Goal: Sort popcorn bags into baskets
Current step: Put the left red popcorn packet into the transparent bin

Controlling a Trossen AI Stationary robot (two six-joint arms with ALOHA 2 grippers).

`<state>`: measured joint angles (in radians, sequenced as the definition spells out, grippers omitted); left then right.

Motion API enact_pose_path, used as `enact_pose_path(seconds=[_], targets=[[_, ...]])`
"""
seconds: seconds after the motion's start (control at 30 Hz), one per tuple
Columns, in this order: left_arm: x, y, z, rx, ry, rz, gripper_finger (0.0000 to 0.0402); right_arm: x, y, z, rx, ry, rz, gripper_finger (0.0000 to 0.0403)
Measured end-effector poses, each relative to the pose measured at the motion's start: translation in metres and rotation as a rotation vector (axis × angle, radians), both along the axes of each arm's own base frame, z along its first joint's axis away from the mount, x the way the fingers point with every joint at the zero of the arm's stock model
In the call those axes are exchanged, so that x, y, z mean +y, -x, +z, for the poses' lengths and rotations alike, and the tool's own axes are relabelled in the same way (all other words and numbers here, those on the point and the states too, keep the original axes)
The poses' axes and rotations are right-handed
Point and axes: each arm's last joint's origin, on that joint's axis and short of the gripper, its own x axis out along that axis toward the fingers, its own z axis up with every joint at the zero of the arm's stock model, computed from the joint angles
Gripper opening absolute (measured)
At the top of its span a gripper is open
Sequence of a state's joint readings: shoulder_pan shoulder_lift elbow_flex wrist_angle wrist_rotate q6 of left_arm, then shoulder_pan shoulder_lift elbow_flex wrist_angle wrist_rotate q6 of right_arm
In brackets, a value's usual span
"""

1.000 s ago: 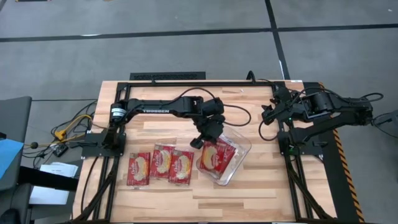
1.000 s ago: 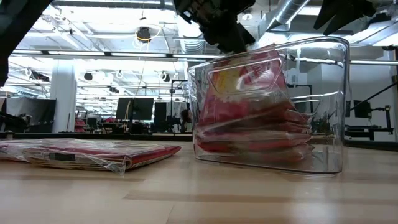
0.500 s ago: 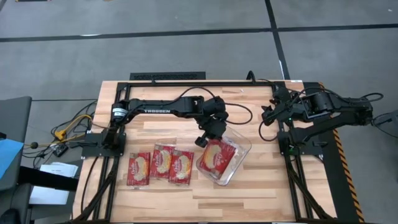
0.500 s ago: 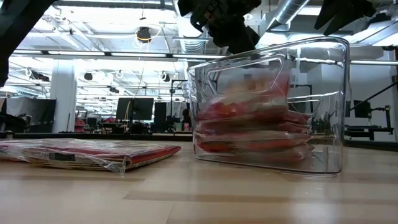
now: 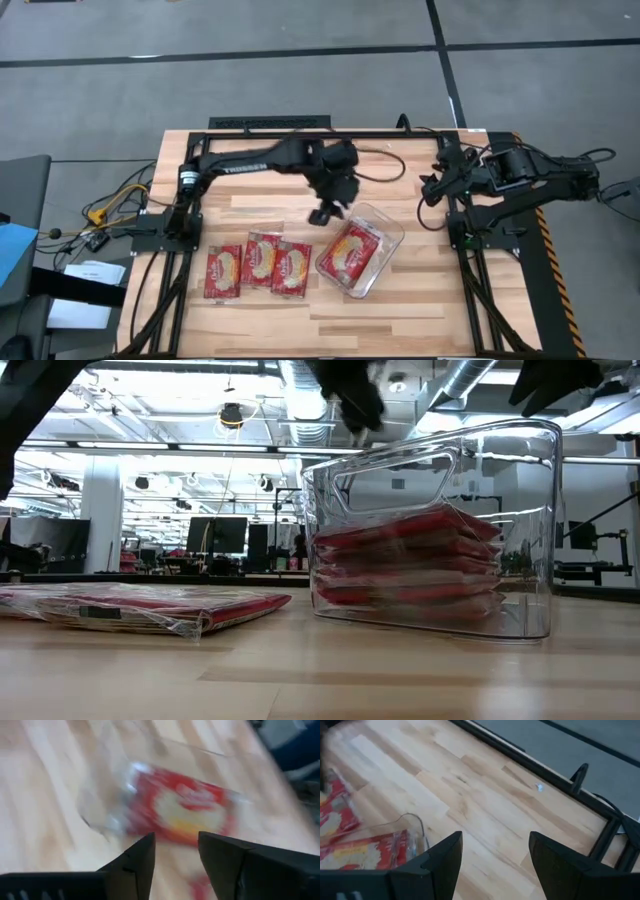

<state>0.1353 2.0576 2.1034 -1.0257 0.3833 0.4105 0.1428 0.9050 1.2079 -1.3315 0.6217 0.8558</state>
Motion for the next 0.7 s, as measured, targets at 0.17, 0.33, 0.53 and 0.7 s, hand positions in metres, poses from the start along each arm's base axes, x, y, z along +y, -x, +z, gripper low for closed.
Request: enact_pose_path(seconds=[0.17, 0.33, 0.53, 0.7], targets=[[-0.012, 0.042, 0.035, 0.293, 0.139, 0.071, 0.0123, 0.005, 0.0, 0.0, -0.001, -0.002, 0.038, 0.0255], [-0.044, 0.079, 0.049, 0.402, 0.125, 0.127, 0.0121, 0.007, 0.0, 0.0, -0.002, 0.002, 0.06, 0.0255], [-0.066, 0.136, 0.029, 0.346, 0.036, 0.408, 0.0125, 0.01, 0.001, 0.0, -0.002, 0.004, 0.085, 0.0255], [-0.07, 0.187, -0.014, 0.334, 0.23, 0.74, 0.0164, 0.011, 0.001, 0.0, -0.002, 0.005, 0.09, 0.0255]])
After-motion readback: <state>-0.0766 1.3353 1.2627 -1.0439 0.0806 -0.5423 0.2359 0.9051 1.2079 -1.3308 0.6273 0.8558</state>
